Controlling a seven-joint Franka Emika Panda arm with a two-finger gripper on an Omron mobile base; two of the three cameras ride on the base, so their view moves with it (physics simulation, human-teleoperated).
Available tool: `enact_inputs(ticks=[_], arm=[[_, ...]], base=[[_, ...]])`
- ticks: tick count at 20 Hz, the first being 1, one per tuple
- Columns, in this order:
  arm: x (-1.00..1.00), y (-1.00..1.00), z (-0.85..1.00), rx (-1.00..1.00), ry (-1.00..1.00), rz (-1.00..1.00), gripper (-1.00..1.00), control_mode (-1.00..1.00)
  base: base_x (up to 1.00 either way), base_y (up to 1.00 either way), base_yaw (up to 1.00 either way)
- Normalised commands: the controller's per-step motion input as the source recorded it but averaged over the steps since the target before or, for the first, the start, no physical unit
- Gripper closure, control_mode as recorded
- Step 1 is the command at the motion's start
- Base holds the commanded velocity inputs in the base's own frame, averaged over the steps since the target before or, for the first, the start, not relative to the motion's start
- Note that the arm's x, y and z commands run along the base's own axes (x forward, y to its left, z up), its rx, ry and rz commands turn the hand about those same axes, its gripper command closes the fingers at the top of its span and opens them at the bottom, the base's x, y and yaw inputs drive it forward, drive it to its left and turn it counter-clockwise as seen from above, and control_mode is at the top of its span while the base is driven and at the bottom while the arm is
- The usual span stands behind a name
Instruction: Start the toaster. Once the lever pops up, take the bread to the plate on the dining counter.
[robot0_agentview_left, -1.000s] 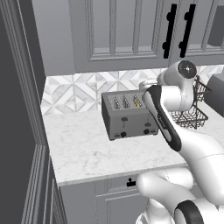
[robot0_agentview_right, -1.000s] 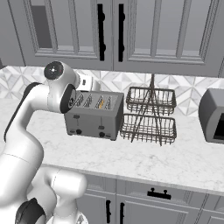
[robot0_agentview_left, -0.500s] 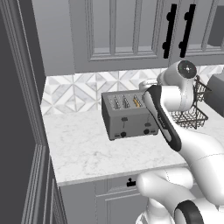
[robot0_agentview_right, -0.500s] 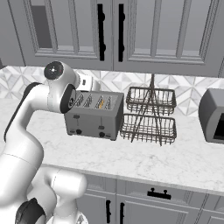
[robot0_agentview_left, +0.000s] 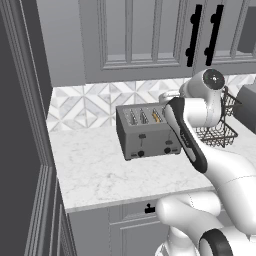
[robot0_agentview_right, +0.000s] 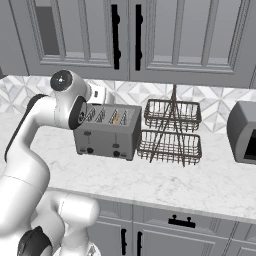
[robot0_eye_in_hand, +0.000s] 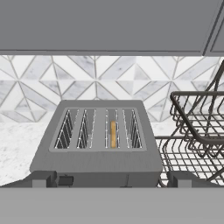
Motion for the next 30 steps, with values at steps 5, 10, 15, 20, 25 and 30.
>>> enact_inputs(ticks=[5,10,15,20,25,30], arm=[[0.0,0.0,0.0,0.0,0.0,0.0,-1.0,-1.0],[0.0,0.0,0.0,0.0,0.0,0.0,-1.0,-1.0],[0.0,0.0,0.0,0.0,0.0,0.0,-1.0,-1.0],[0.0,0.0,0.0,0.0,0.0,0.0,-1.0,-1.0],[0.0,0.0,0.0,0.0,0.0,0.0,-1.0,-1.0],[0.0,0.0,0.0,0.0,0.0,0.0,-1.0,-1.0]], base=[[0.0,0.0,0.0],[0.0,0.0,0.0],[0.0,0.0,0.0],[0.0,0.0,0.0],[0.0,0.0,0.0],[0.0,0.0,0.0]])
